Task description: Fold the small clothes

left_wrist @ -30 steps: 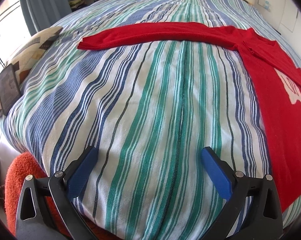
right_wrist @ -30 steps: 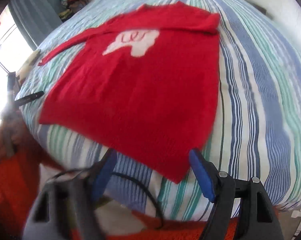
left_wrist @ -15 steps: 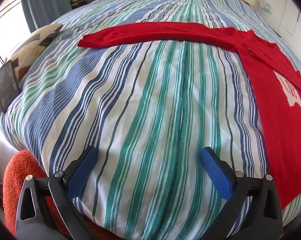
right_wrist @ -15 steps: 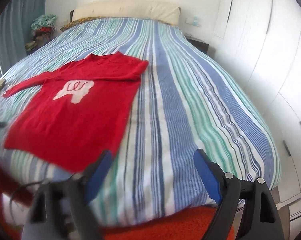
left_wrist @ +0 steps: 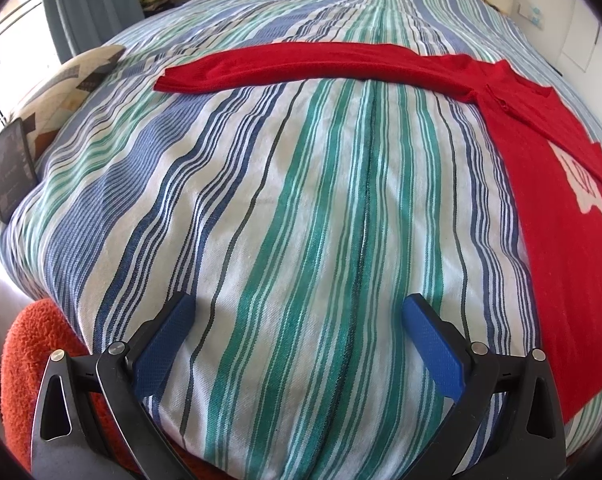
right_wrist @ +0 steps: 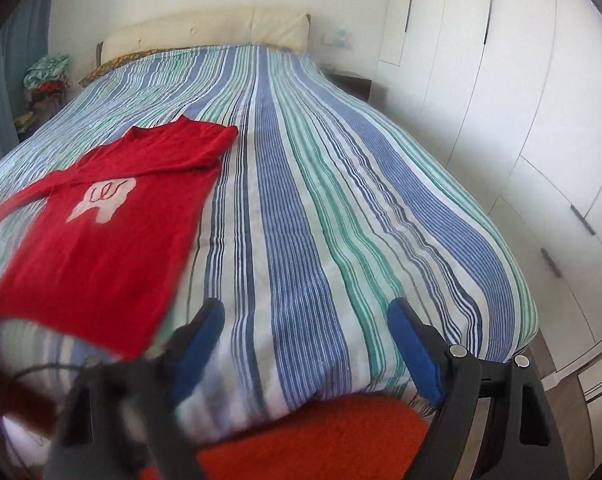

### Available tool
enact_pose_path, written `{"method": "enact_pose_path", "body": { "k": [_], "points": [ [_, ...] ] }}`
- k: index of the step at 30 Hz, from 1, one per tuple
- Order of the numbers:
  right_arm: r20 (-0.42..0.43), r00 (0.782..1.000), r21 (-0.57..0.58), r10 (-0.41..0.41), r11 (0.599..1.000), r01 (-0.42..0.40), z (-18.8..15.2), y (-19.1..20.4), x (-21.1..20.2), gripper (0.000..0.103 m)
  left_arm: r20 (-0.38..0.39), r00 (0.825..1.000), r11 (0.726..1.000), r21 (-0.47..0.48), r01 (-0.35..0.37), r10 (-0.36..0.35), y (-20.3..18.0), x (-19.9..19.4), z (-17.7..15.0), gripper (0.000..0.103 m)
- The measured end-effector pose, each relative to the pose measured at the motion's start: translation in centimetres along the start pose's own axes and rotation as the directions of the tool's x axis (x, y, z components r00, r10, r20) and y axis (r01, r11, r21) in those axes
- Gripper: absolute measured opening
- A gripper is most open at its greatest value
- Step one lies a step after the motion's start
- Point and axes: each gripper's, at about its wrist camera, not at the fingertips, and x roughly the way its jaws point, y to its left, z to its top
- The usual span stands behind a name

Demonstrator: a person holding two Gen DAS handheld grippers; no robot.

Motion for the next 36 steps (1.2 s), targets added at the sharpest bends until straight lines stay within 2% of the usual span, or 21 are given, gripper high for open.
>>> {"method": "enact_pose_path", "body": {
  "k": [8,15,21,24,28,30,32,35,36],
  "points": [
    [-0.044,0.999,-0.050,0.022,0.998,-0.025,-0.8,1.4,1.5,0.083,-0.022,1.000,1.000,0.009,-0.009,0.009,0.0,0.4,0.2,0.103],
    [-0.050,0.999,-0.126,0.011,0.992,-0.018,-1.0,2.9,1.7,0.083,-0.023,1.000,1.000,0.017,-0.007,0.007,-0.2,0.5,0.2,0.103],
    [-0.043,0.999,-0.152,0.009,0.988,-0.015,-1.1,3.4,1.7,0.083,-0.023,0.999,0.999,0.002,0.047,-0.047,0.3,-0.6,0.7,0.102],
    [-0.048,0.999,-0.146,0.012,0.989,-0.019,-1.1,3.2,1.8,0.083,-0.008,0.992,0.992,-0.004,0.128,-0.128,0.4,-1.6,1.6,0.102],
    [-0.052,0.998,-0.134,0.018,0.991,-0.025,-1.0,3.0,1.9,0.083,0.028,0.959,0.953,-0.104,0.284,-0.283,3.3,-2.2,5.4,0.102],
    [-0.052,0.998,-0.136,0.021,0.990,-0.027,-1.0,3.0,1.9,0.083,0.035,0.944,0.923,-0.205,0.327,-0.327,6.2,-1.2,8.1,0.102],
    [-0.056,0.998,-0.141,0.022,0.990,-0.029,-1.0,3.1,2.0,0.083,0.026,0.937,0.888,-0.311,0.338,-0.347,9.5,0.9,10.5,0.102],
    [-0.069,0.997,-0.148,0.026,0.988,-0.036,-1.0,3.2,2.3,0.083,0.017,0.961,0.848,-0.467,0.251,-0.275,14.3,4.5,13.0,0.097],
    [-0.072,0.997,-0.149,0.025,0.988,-0.035,-1.1,3.2,2.4,0.083,0.017,0.962,0.825,-0.511,0.243,-0.273,15.6,5.7,13.7,0.085]
  ]
}}
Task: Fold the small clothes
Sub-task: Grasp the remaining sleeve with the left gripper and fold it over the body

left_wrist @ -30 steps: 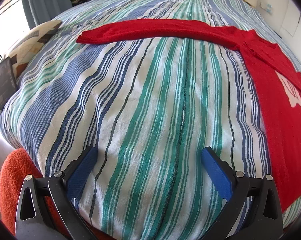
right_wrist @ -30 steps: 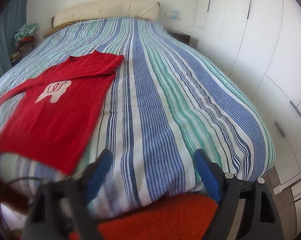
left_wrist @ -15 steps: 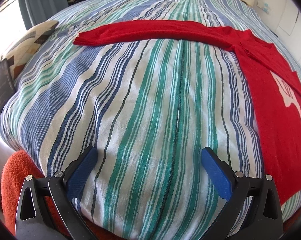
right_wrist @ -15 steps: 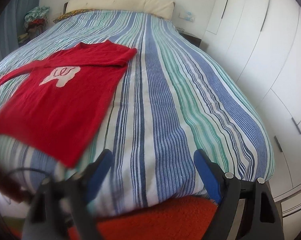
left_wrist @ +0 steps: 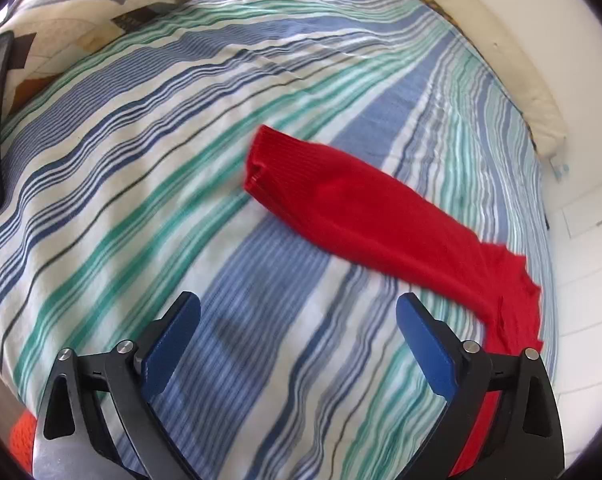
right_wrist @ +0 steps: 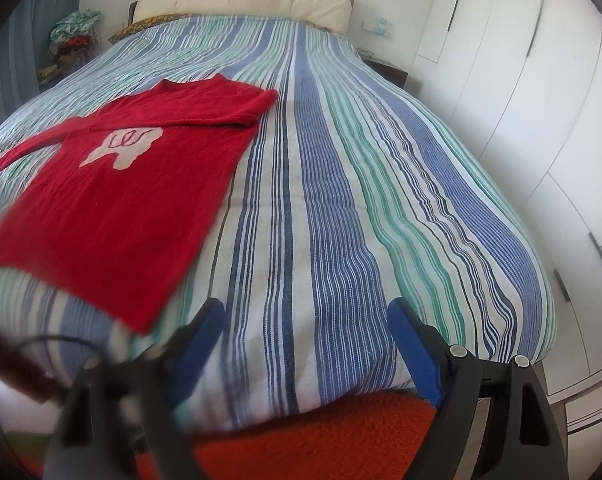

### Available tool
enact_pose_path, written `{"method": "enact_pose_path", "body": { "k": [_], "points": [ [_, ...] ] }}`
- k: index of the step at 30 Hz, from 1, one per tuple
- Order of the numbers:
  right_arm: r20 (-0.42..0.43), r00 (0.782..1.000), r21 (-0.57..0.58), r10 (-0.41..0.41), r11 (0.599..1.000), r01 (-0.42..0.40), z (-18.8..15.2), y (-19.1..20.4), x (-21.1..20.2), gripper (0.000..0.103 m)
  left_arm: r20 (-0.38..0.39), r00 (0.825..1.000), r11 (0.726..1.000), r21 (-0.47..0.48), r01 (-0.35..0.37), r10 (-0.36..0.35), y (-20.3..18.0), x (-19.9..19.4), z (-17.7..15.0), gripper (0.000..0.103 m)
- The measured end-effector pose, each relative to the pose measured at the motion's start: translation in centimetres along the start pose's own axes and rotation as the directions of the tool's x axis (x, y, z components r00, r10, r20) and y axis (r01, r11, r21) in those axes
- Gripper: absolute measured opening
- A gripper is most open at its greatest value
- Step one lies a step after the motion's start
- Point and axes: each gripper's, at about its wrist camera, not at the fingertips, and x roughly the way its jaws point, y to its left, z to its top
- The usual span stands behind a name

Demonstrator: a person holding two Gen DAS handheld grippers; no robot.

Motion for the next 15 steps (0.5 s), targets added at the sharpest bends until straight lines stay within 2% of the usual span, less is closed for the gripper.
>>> {"method": "enact_pose_path", "body": {
  "k": [2,3,5,6,7,8,9,10,11,13,15],
  "points": [
    [-0.002,1.000,0.000,-0.004,1.000,0.004,0.0,0.0,0.0,0.083,-0.021,1.000,0.998,-0.062,0.001,-0.002,1.2,1.9,2.3,0.075],
    [-0.003,1.000,-0.001,-0.005,1.000,0.005,0.0,0.0,0.1,0.083,-0.026,1.000,0.997,-0.076,0.002,-0.004,1.4,2.7,3.1,0.075],
    [-0.011,1.000,-0.006,-0.007,1.000,0.007,0.1,0.1,0.2,0.083,0.001,1.000,0.996,-0.093,-0.009,0.009,1.3,3.7,4.1,0.074],
    [-0.017,1.000,-0.011,-0.008,1.000,0.008,0.1,0.2,0.4,0.083,0.020,1.000,0.995,-0.101,0.002,0.000,1.0,3.9,4.5,0.067],
    [-0.023,1.000,-0.017,-0.011,1.000,0.010,0.1,0.3,0.5,0.083,0.031,0.999,0.994,-0.105,0.020,-0.017,0.7,4.2,4.8,0.053],
    [-0.029,0.999,-0.025,-0.014,1.000,0.013,0.2,0.5,0.6,0.083,0.020,0.999,0.994,-0.108,0.028,-0.026,0.2,4.8,5.2,0.003],
    [-0.033,0.999,-0.034,-0.016,0.999,0.015,0.2,0.6,0.7,0.083,-0.001,1.000,0.994,-0.105,0.004,-0.004,-0.4,5.1,5.4,0.006],
    [-0.037,0.999,-0.043,-0.019,0.999,0.018,0.2,0.8,0.8,0.083,0.008,0.999,0.996,-0.077,-0.038,0.038,-1.6,5.0,5.8,0.002],
    [-0.038,0.999,-0.051,-0.020,0.999,0.018,0.2,1.0,0.8,0.083,0.026,0.998,0.998,-0.017,-0.058,0.059,-3.5,4.4,6.0,0.002],
    [-0.033,0.999,-0.067,-0.020,0.998,0.017,0.2,1.3,0.8,0.083,0.069,0.997,0.992,0.115,-0.049,0.041,-8.4,2.4,6.2,0.002],
    [-0.024,1.000,-0.077,-0.020,0.997,0.018,0.3,1.5,0.7,0.083,0.086,0.996,0.973,0.231,0.004,-0.024,-14.6,0.3,6.0,0.002]
  ]
}}
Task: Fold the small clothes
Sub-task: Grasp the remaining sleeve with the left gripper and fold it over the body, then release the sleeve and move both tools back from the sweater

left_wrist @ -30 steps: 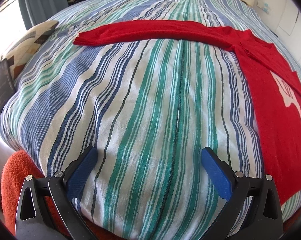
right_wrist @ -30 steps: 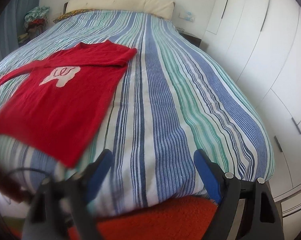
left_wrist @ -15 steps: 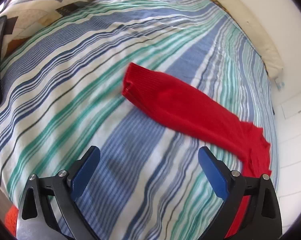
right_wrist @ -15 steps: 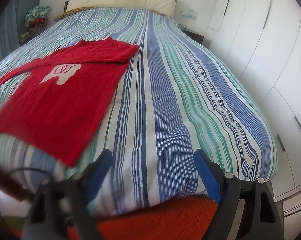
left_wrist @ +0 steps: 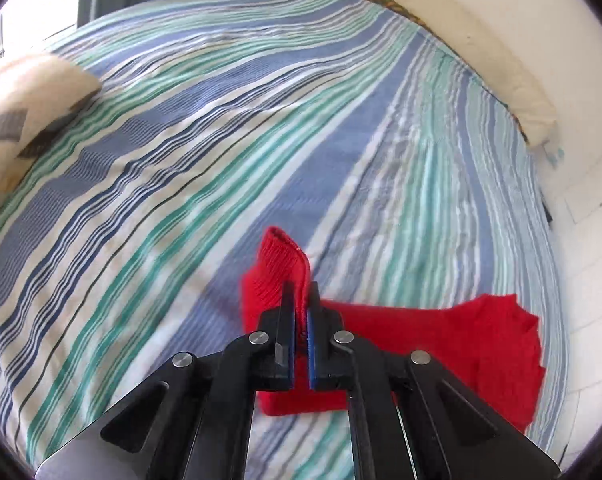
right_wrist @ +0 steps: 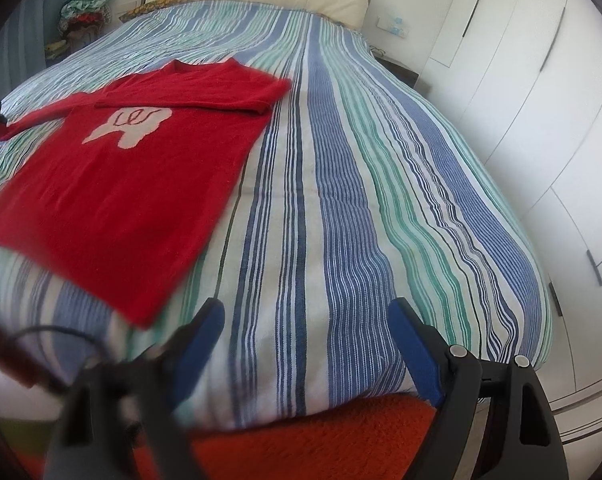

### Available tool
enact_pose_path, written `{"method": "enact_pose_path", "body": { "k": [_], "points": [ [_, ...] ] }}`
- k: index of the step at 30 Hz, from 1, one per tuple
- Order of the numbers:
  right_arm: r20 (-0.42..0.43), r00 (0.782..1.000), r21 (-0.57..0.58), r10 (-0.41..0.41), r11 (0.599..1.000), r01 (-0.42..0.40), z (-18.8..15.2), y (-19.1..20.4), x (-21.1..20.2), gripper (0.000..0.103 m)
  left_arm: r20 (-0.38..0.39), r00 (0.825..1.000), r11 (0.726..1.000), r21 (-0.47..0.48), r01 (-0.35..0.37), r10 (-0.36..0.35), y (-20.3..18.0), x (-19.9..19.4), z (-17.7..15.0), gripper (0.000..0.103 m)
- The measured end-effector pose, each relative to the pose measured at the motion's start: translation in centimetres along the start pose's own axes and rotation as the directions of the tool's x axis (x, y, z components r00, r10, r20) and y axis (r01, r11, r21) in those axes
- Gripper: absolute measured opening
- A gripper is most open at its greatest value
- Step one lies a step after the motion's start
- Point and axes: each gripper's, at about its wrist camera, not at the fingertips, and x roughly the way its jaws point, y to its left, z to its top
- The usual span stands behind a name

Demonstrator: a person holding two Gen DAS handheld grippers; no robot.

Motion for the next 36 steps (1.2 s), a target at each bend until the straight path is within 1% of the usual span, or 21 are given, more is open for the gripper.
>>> {"method": "enact_pose_path", "body": {
  "k": [2,4,7,10,11,12,13,14,15,17,18,19,20,22,24,26,28,30,33,34,36],
  "points": [
    [0.012,1.000,-0.005,-0.002,1.000,0.002,0.1,0.1,-0.1,0.083,0.015,0.996,0.990,0.112,0.084,-0.086,-7.2,-1.7,0.9,0.002],
    [0.021,1.000,-0.006,0.002,1.000,-0.002,0.3,0.1,-0.1,0.083,0.015,0.984,0.958,0.233,0.169,-0.178,-15.0,-3.1,0.9,0.002],
    [0.027,1.000,0.002,0.016,1.000,-0.016,0.4,-0.1,-0.1,0.083,-0.024,0.954,0.874,0.395,0.285,-0.300,-26.0,-4.6,-1.5,0.002],
    [0.038,0.999,0.017,0.016,1.000,-0.016,0.2,-0.4,-0.4,0.083,-0.069,0.929,0.781,0.520,0.345,-0.364,-34.4,-4.5,-6.3,0.004],
    [0.042,0.999,0.021,0.013,1.000,-0.014,0.0,-0.5,-0.6,0.083,-0.099,0.925,0.756,0.547,0.359,-0.367,-36.4,-3.9,-8.3,0.011],
    [0.043,0.999,0.024,0.010,1.000,-0.011,-0.2,-0.6,-0.7,0.083,-0.139,0.926,0.741,0.562,0.366,-0.351,-38.0,-2.9,-10.4,0.035],
    [0.042,0.999,0.028,0.005,1.000,-0.006,-0.3,-0.7,-0.8,0.083,-0.178,0.931,0.739,0.567,0.363,-0.320,-39.0,-1.7,-12.6,0.054],
    [0.042,0.999,0.032,0.000,0.999,-0.001,-0.5,-0.8,-0.9,0.083,-0.200,0.935,0.745,0.565,0.355,-0.294,-39.1,-0.8,-14.8,0.076],
    [0.043,0.999,0.037,-0.005,0.999,0.003,-0.6,-1.0,-1.0,0.083,-0.218,0.934,0.749,0.557,0.358,-0.285,-38.4,-0.1,-17.1,0.076],
    [0.045,0.999,0.049,-0.009,0.999,0.006,-0.9,-1.3,-1.1,0.083,-0.305,0.915,0.749,0.534,0.393,-0.263,-35.8,1.2,-21.3,0.067],
    [0.047,0.999,0.056,-0.009,0.998,0.006,-1.1,-1.5,-1.2,0.083,-0.340,0.908,0.750,0.526,0.399,-0.245,-34.0,1.4,-23.1,0.056],
    [0.049,0.999,0.065,-0.008,0.998,0.005,-1.3,-1.8,-1.3,0.083,-0.356,0.907,0.753,0.529,0.393,-0.223,-32.1,1.6,-24.5,0.051],
    [0.051,0.999,0.073,-0.005,0.997,0.001,-1.4,-2.0,-1.4,0.083,-0.359,0.913,0.756,0.537,0.374,-0.196,-30.0,1.5,-25.3,0.049],
    [0.052,0.999,0.092,0.005,0.996,-0.010,-1.6,-2.5,-1.4,0.083,-0.320,0.937,0.779,0.547,0.306,-0.143,-25.6,0.9,-25.5,0.049],
    [0.049,0.999,0.108,0.019,0.994,-0.024,-1.6,-2.9,-1.2,0.083,-0.262,0.961,0.813,0.540,0.218,-0.084,-21.5,0.5,-23.7,0.049],
    [0.047,0.998,0.121,0.034,0.992,-0.040,-1.5,-3.1,-0.9,0.083,-0.224,0.974,0.832,0.533,0.151,-0.034,-18.3,0.8,-21.9,0.057],
    [0.046,0.998,0.131,0.050,0.990,-0.056,-1.2,-3.3,-0.6,0.083,-0.193,0.981,0.837,0.538,0.098,0.009,-16.3,1.7,-20.4,0.058],
    [0.046,0.997,0.134,0.063,0.989,-0.069,-0.9,-3.3,-0.3,0.083,-0.180,0.983,0.836,0.544,0.074,0.030,-15.8,3.0,-19.4,0.060],
    [0.041,0.997,0.127,0.071,0.989,-0.076,-0.5,-2.9,-0.2,0.083,-0.206,0.978,0.840,0.535,0.090,0.026,-16.9,6.1,-18.5,0.060],
    [0.038,0.997,0.121,0.069,0.990,-0.073,-0.4,-2.7,-0.2,0.083,-0.192,0.981,0.838,0.539,0.079,0.031,-17.4,6.9,-18.3,0.060],
    [0.031,0.998,0.104,0.058,0.993,-0.061,-0.5,-2.3,-0.2,0.083,-0.131,0.990,0.834,0.550,0.033,0.047,-18.7,8.3,-17.8,0.060]
  ]
}}
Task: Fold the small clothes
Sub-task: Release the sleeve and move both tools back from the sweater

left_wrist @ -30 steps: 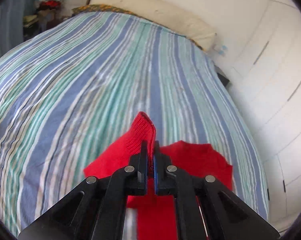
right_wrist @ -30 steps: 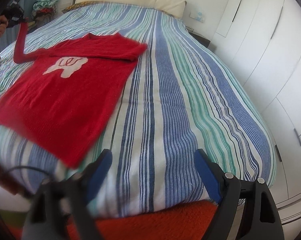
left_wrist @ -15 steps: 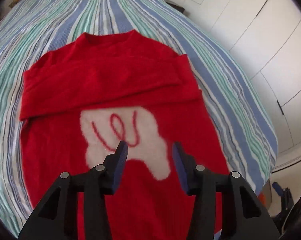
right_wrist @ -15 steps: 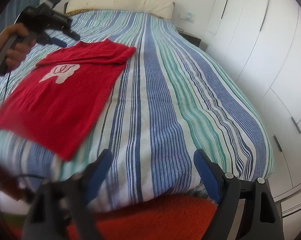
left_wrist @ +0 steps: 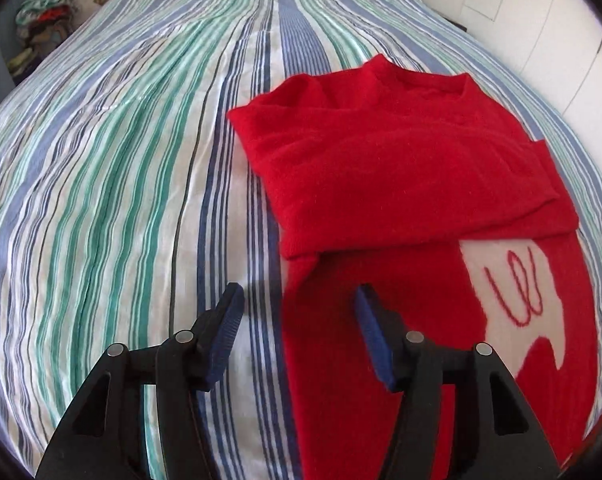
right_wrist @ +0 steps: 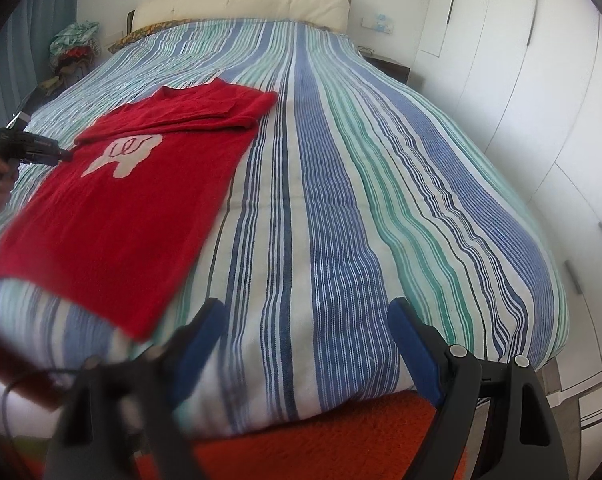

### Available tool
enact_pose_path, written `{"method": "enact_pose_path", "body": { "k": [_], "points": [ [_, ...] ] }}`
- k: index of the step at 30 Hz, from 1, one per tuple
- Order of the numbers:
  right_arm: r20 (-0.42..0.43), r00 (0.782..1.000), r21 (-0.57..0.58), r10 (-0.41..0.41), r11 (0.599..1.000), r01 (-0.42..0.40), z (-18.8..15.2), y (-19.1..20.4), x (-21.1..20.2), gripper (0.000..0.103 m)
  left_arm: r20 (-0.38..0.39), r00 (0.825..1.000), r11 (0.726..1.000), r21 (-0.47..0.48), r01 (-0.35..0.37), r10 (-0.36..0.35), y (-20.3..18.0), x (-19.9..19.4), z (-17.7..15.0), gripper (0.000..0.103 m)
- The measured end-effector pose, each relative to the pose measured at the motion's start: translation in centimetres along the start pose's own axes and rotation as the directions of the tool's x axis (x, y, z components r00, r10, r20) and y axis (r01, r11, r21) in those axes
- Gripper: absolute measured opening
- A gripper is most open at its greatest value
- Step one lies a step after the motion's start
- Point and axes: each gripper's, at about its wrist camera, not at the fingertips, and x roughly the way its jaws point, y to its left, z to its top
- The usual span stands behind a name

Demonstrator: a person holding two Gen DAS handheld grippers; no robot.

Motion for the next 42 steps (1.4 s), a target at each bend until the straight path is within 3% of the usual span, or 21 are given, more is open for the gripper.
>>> {"method": "enact_pose_path", "body": {
  "k": [1,2,3,5,9,13,18,23,25,26,27,29,30,35,42],
  "points": [
    [-0.003,1.000,-0.010,-0.007,1.000,0.007,-0.1,0.2,0.0,0.083,0.024,0.999,0.999,-0.018,-0.026,0.027,0.0,0.4,0.4,0.057],
    [-0.007,1.000,-0.020,-0.016,1.000,0.016,-0.1,0.4,0.0,0.083,0.048,0.998,0.997,-0.059,-0.044,0.047,0.7,0.8,0.6,0.029],
    [-0.012,1.000,-0.029,-0.023,0.999,0.023,-0.2,0.5,0.1,0.083,0.054,0.997,0.992,-0.117,-0.052,0.059,1.7,0.9,0.3,0.008],
    [-0.021,0.999,-0.045,-0.037,0.998,0.036,-0.4,0.7,0.1,0.083,0.067,0.998,0.972,-0.234,-0.002,0.018,3.6,1.2,-0.8,0.006],
    [-0.031,0.998,-0.061,-0.057,0.997,0.055,-0.7,0.6,0.3,0.083,0.094,0.994,0.984,-0.173,-0.039,0.056,2.9,0.7,-2.6,0.006],
    [-0.042,0.998,-0.060,-0.048,0.997,0.045,-0.3,0.5,0.9,0.083,0.089,0.996,0.972,-0.235,0.019,0.002,4.1,0.9,-2.8,0.007],
    [-0.031,0.999,-0.071,-0.038,0.997,0.036,-0.1,0.8,0.9,0.083,0.090,0.995,0.971,-0.233,0.051,-0.031,4.5,0.7,-2.9,0.013],
    [-0.025,0.999,-0.055,-0.039,0.998,0.038,-0.3,0.4,0.7,0.083,0.070,0.997,0.971,-0.233,0.055,-0.040,5.6,-1.5,-5.3,0.015],
    [-0.022,0.999,-0.038,-0.035,0.999,0.034,-0.4,0.1,0.6,0.083,0.060,0.997,0.970,-0.239,0.051,-0.037,6.0,-3.1,-6.7,0.023],
    [-0.020,0.999,-0.029,-0.033,0.999,0.033,-0.4,-0.1,0.5,0.083,0.061,0.997,0.969,-0.240,0.049,-0.035,6.0,-4.2,-7.5,0.039],
    [-0.017,0.999,-0.020,-0.030,0.999,0.030,-0.4,-0.3,0.4,0.083,0.068,0.997,0.970,-0.240,0.044,-0.028,5.8,-5.4,-8.5,0.061],
    [-0.011,1.000,-0.005,-0.025,1.000,0.025,-0.4,-0.5,0.2,0.083,0.101,0.995,0.970,-0.241,0.019,0.006,5.5,-7.7,-10.5,0.084],
    [-0.008,1.000,0.001,-0.023,1.000,0.023,-0.4,-0.6,0.1,0.083,0.120,0.993,0.971,-0.240,0.016,0.014,5.3,-8.7,-11.7,0.088],
    [-0.013,1.000,0.010,-0.018,1.000,0.018,-0.1,-0.6,0.0,0.083,0.119,0.993,0.978,-0.204,0.034,-0.010,4.9,-10.8,-15.7,0.088],
    [0.011,0.999,-0.063,-0.049,0.997,0.050,0.5,1.7,-0.8,0.083,0.141,0.990,0.979,-0.197,0.047,-0.019,5.4,-11.9,-16.4,0.088]
  ]
}}
